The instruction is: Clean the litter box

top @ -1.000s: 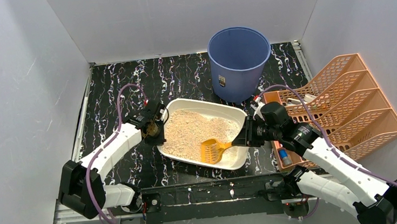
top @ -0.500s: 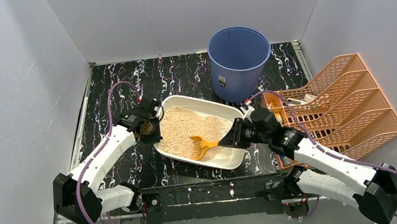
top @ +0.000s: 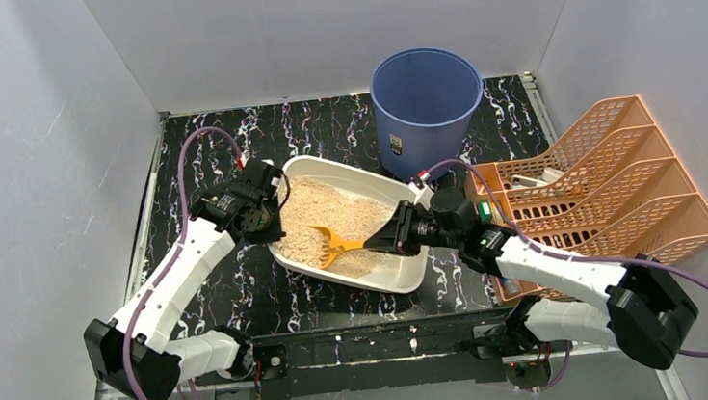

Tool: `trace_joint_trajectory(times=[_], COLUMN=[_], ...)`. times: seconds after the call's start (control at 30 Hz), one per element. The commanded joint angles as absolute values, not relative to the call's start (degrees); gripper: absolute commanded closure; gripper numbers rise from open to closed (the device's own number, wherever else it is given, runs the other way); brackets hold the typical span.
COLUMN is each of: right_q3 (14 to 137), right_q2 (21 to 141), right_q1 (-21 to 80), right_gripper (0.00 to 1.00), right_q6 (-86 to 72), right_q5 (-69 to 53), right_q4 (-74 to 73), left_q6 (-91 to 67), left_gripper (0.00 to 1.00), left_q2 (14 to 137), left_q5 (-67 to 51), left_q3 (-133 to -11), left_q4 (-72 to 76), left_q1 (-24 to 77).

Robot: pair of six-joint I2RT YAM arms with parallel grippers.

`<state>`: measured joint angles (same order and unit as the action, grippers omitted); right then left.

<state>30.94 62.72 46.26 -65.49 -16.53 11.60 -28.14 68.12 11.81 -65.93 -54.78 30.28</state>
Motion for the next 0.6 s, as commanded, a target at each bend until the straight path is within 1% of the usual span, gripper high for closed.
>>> trace_joint_trajectory(times=[0.0,0.2,0.3,0.43,0.57], right_q3=[30.61,30.85,31.02,29.01,27.67], right_q2=[67.73,72.06,73.09,73.16,73.50], right_q1=[48.12,48.25,48.25,48.25,48.22], right_gripper=[0.99,0.99,0.99,0.99,0.99], right_q6=[-66.76,-71.24,-71.85,-74.03,-75.63], right_q5=[-23.38,-28.59,-29.48,-28.55,-29.12], right_q4=[16.12,28.46,30.52,34.27,38.16], left_q6=[-32.77,-31.32,-31.29,-31.77,-32.39], left_gripper=[1.00,1.00,1.00,1.00,1.00], left_q2=[66.99,69.95,70.60,70.30,68.52], left_q5=[9.40,9.83,10.63,12.42,15.18], left_q3=[-75.64,-82.03,-83.98,-84.27,-81.16], left_q4=[-45.41,-46.38,-47.10,-48.07,-49.22], left_q1=[32.95,34.83,36.46,38.08,38.34])
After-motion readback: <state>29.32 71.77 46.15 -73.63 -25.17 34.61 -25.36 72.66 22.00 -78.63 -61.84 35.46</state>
